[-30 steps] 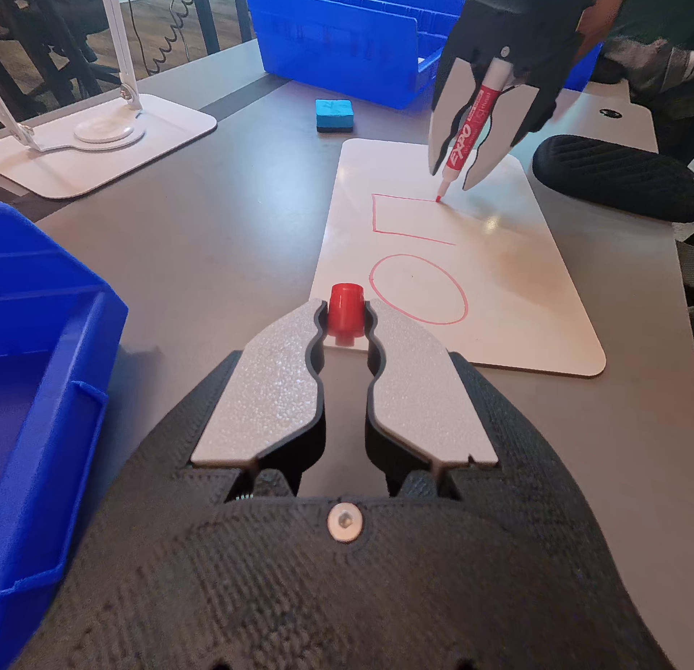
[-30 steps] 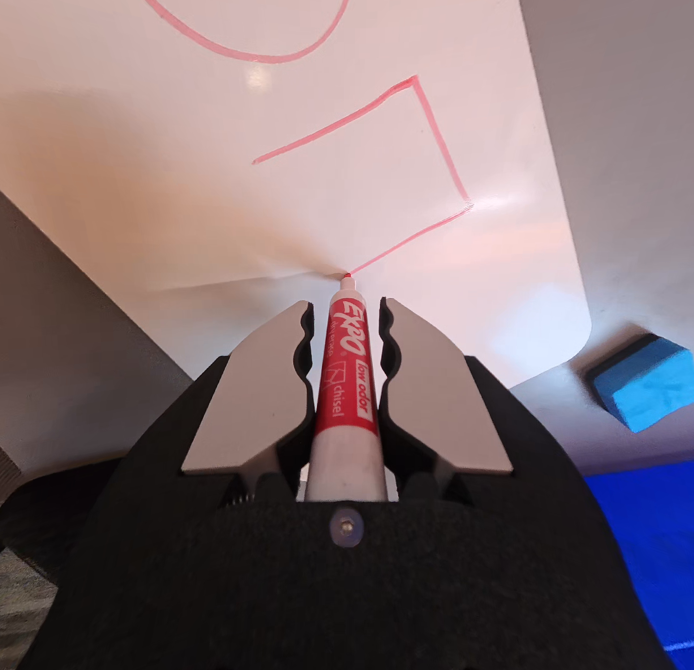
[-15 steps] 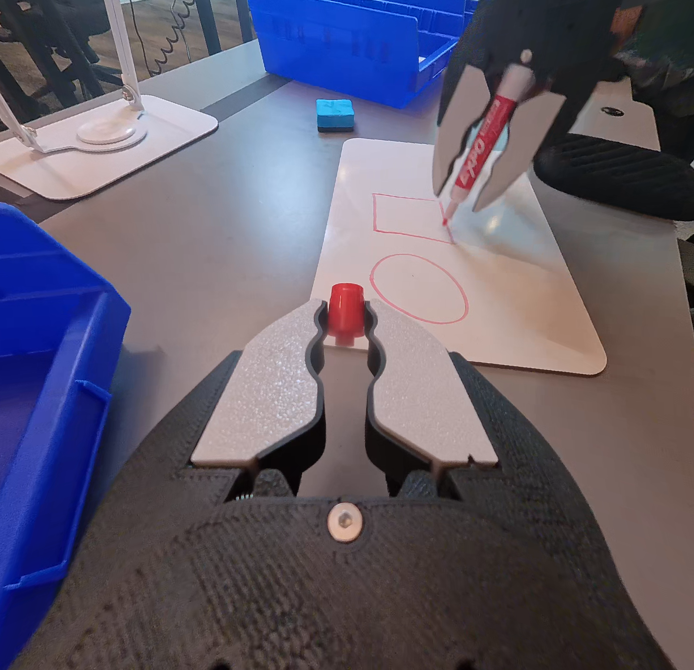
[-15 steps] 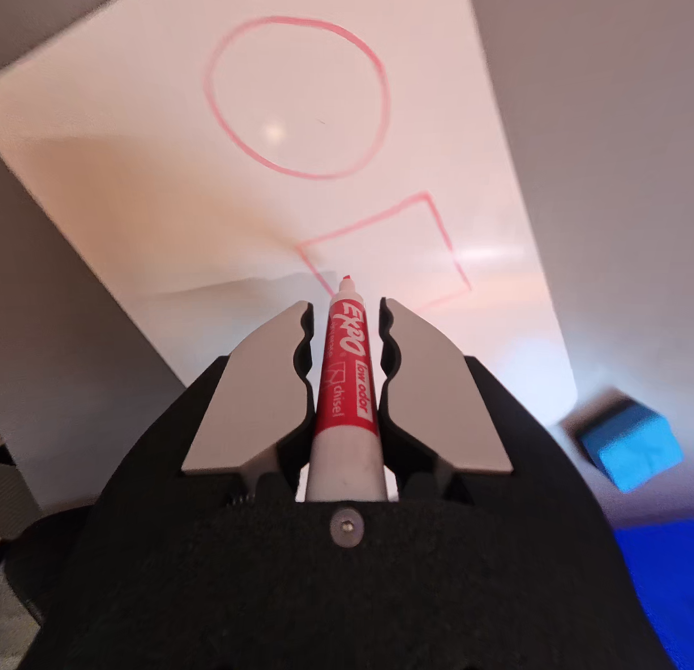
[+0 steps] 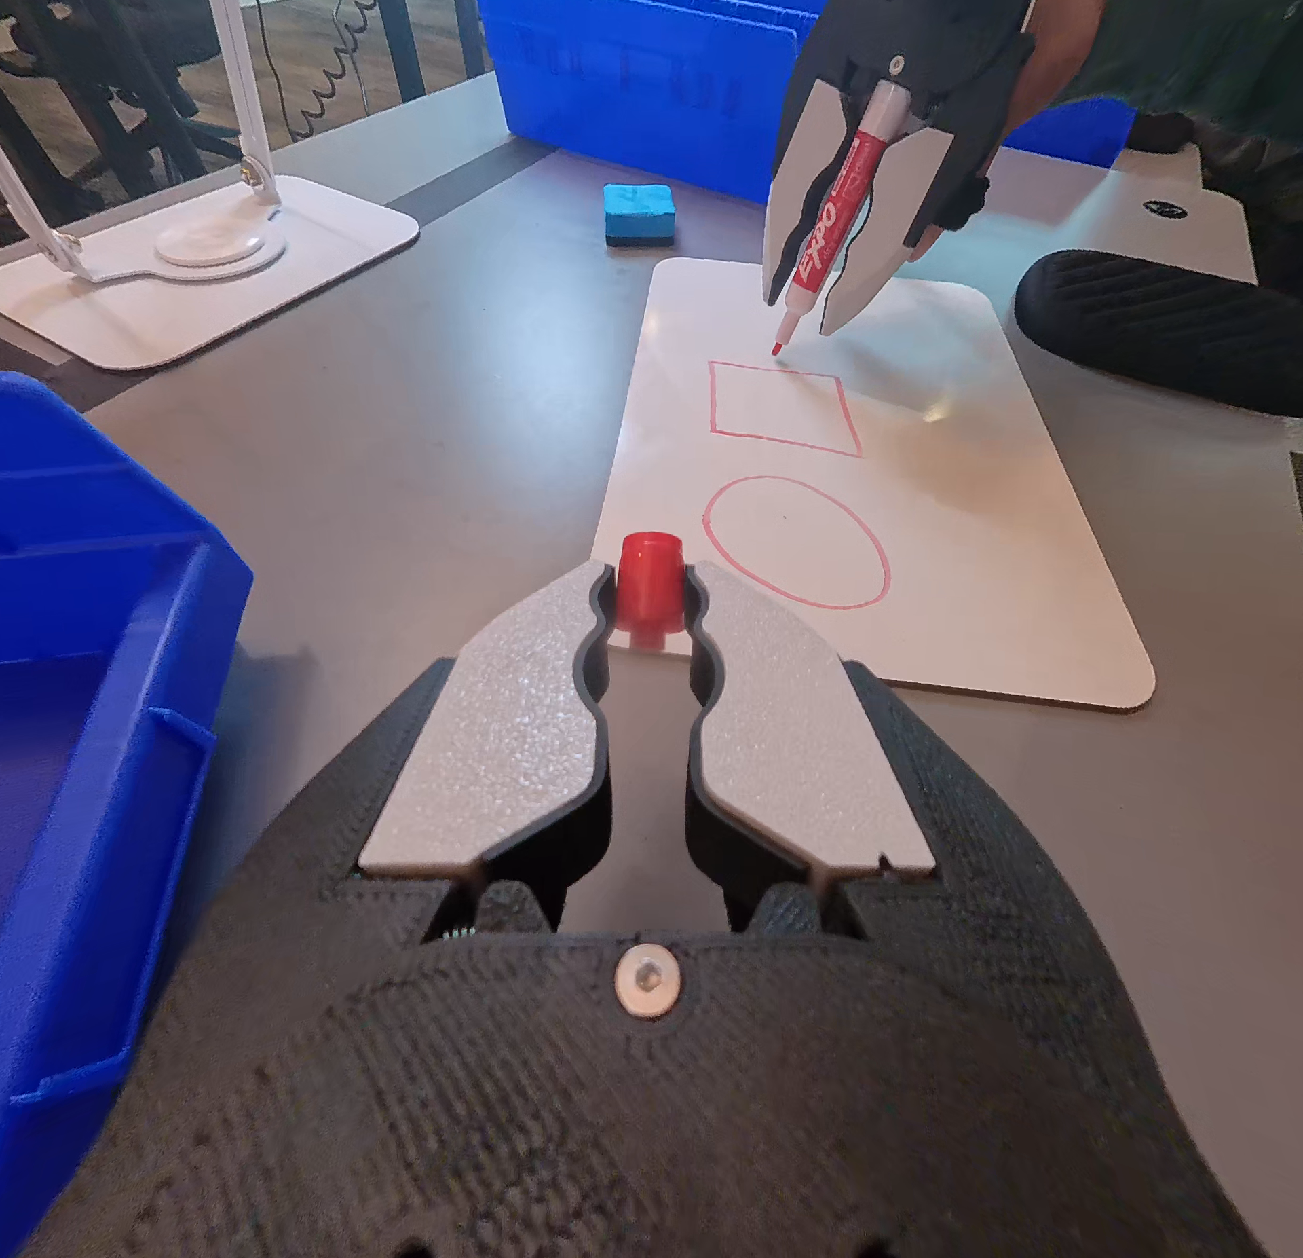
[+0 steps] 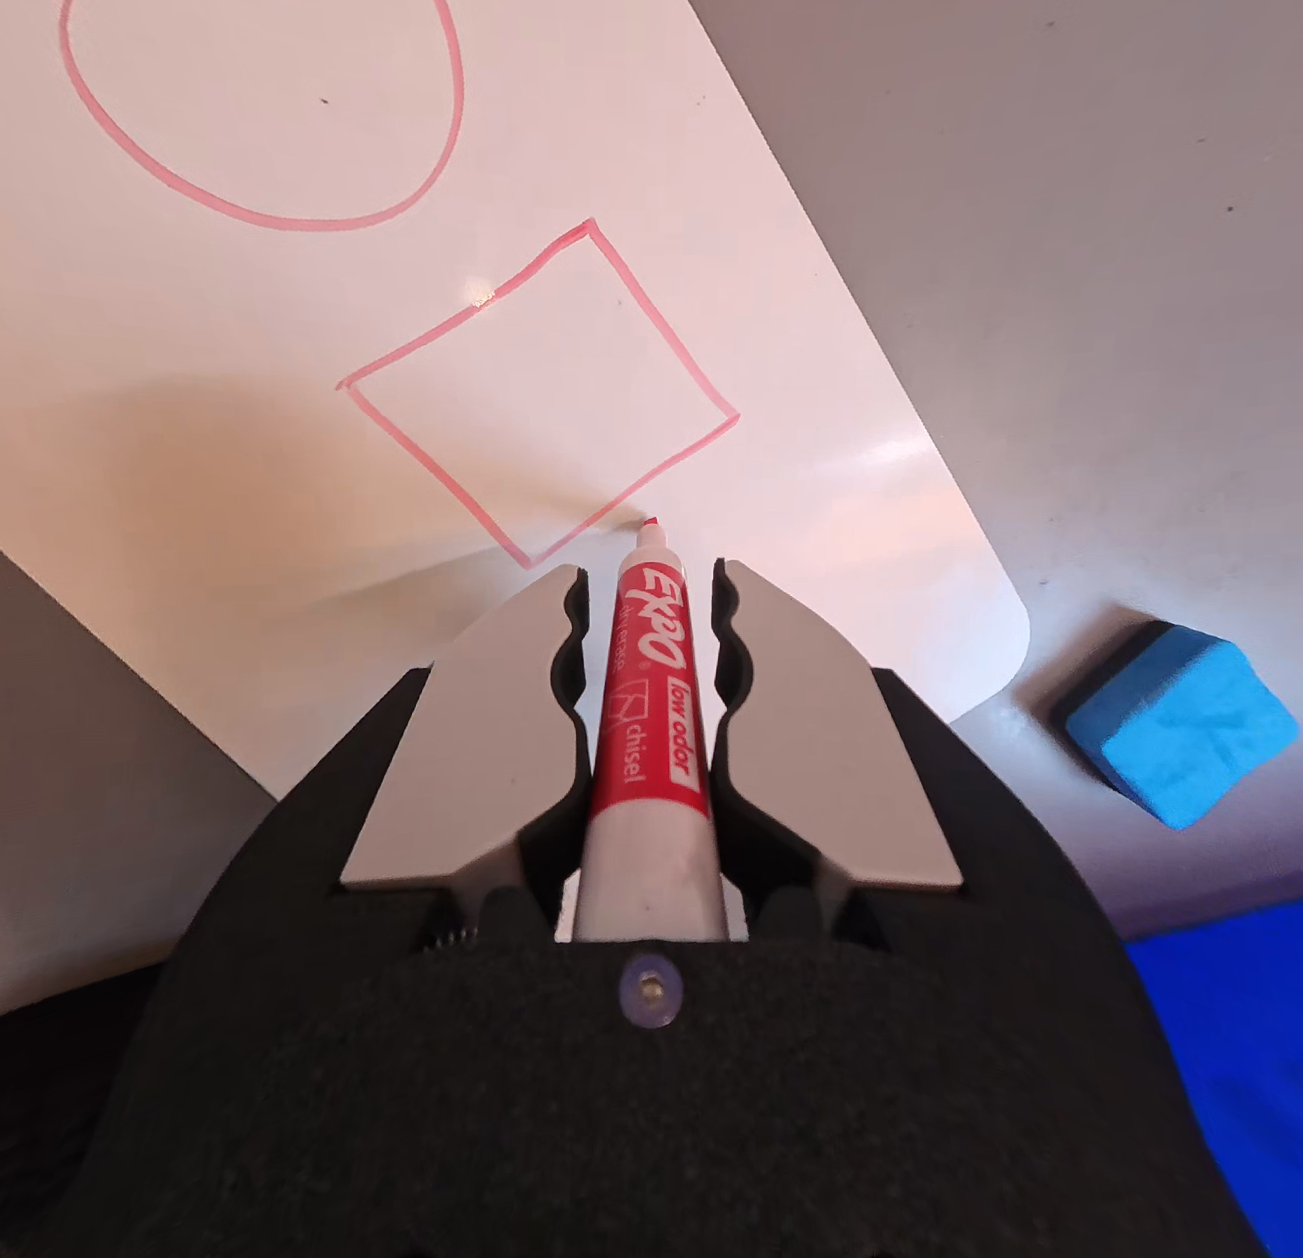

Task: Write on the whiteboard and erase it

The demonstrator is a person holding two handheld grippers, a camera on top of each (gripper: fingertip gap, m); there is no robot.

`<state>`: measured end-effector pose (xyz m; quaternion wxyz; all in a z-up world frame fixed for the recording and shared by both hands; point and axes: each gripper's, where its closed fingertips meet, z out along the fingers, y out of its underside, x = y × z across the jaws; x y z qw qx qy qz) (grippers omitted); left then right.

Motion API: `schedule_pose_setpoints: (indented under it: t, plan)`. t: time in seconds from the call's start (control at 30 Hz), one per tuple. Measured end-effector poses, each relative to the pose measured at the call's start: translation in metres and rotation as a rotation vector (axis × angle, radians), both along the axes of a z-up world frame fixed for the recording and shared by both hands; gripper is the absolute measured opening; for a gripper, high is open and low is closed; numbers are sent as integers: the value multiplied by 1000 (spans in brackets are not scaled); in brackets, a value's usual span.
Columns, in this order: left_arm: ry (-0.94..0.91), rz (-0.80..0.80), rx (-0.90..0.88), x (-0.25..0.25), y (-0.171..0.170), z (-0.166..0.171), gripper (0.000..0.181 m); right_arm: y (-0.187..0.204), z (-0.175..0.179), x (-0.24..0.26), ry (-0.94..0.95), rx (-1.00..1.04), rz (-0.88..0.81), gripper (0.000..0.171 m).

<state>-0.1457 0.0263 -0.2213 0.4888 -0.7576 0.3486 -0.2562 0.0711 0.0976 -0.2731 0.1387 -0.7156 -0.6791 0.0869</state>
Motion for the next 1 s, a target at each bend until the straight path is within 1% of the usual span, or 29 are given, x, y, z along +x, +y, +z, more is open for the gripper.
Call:
schedule_pose_setpoints:
  t: [0.2,0.43,0.7,1.0]
  plan:
    - [4,4,-7,-1,1,-2,18,4,-3,7,-20,0,-9,34]
    - [4,1,-9,-1,1,-2,18,23,-3,35,-42,13,-89,34]
    - [6,2,-1,-1,0,0,18,28,16,24,40,39,-104,34]
    - [13,1,4,-1,0,-1,18,28,11,23,29,41,-110,34]
